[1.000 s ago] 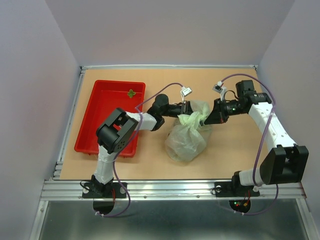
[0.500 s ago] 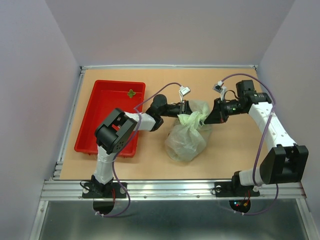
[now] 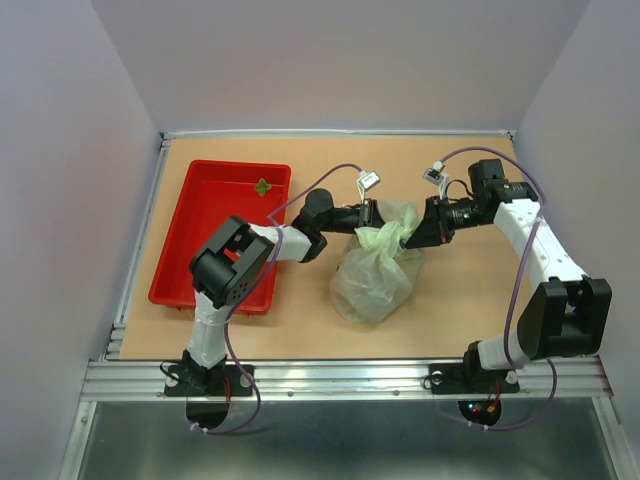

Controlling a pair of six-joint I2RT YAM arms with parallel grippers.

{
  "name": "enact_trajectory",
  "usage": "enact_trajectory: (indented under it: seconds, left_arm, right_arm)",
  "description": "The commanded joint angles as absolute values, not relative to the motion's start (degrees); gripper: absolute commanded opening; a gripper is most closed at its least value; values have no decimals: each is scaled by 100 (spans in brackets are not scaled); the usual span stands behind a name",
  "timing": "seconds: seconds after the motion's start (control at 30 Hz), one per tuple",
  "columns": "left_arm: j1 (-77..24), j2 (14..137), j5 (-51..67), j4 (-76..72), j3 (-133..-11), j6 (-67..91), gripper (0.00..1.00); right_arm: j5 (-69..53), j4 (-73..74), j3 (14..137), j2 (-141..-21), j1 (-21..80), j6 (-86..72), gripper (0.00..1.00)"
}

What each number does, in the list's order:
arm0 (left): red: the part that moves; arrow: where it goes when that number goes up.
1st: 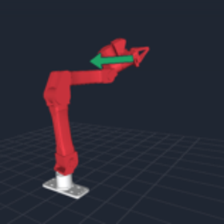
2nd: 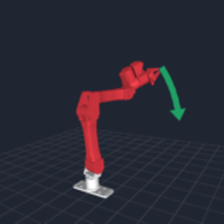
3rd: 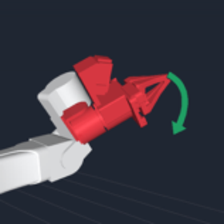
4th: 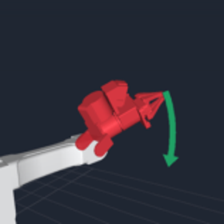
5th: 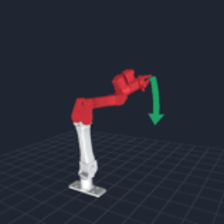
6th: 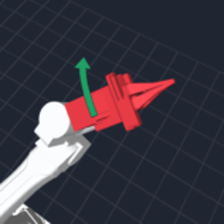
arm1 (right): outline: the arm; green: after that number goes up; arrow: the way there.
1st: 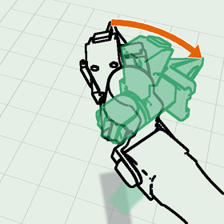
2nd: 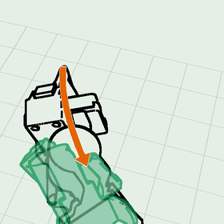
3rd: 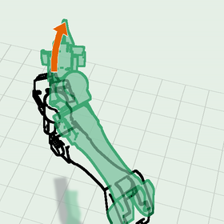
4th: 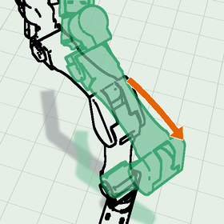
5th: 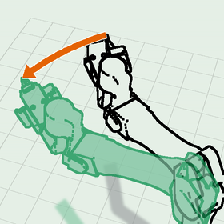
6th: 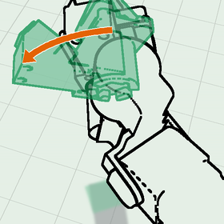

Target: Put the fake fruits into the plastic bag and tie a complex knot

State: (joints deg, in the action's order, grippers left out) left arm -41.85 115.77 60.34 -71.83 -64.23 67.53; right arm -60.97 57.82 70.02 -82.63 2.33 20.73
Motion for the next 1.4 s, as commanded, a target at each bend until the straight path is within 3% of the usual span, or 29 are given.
enact_trajectory:
  seconds: [0.0, 0.07, 0.2, 0.43, 0.73, 0.83, 0.87, 0.93, 0.97, 1.03, 1.27, 1.33, 1.37]
  left_arm:
    - [-4351, 11338, 6135, -7708, -6653, 6785, 0]
    - [-4324, 11285, 6126, -7612, -6636, 6750, 9]
    - [-4149, 11154, 6021, -7489, -6487, 6724, 25]
    - [-3955, 11030, 5915, -7198, -6504, 6513, 33]
    - [-4113, 11197, 5836, -7286, -6794, 6548, 27]
    - [-4157, 11197, 5853, -7304, -6794, 6530, 18]
    - [-4183, 11197, 5871, -7295, -6777, 6522, 10]
    - [-4236, 11171, 5862, -7295, -6724, 6513, 0]
    - [-4254, 11171, 5871, -7304, -6706, 6530, 0]
    - [-4271, 11180, 5871, -7295, -6680, 6539, 0]
    - [-4333, 11329, 5836, -7479, -6802, 6732, 0]
    - [-4342, 11355, 5836, -7532, -6838, 6776, 0]
    - [-4342, 11373, 5836, -7602, -6838, 6829, 0]
  right_arm:
    - [-6381, 5546, 7409, -8262, 237, 2100, 12]
    - [-6346, 5563, 7374, -8174, 237, 2153, 0]
    - [-6197, 5581, 7199, -7990, 237, 2171, 0]
    - [-6117, 5739, 7163, -7928, 237, 2355, 0]
    - [-6346, 5880, 7216, -8059, 237, 2496, 1]
    - [-6372, 5889, 7260, -8095, 237, 2505, 1]
    - [-6381, 5880, 7268, -8112, 237, 2487, 13]
    - [-6416, 5871, 7312, -8156, 246, 2426, 26]
    - [-6442, 5871, 7330, -8182, 237, 2417, 34]
    - [-6495, 5862, 7365, -8209, 246, 2408, 36]
    - [-6600, 5845, 7348, -8271, 237, 2443, 37]
    - [-6618, 5836, 7339, -8262, 237, 2461, 30]
    - [-6618, 5845, 7330, -8244, 246, 2478, 19]
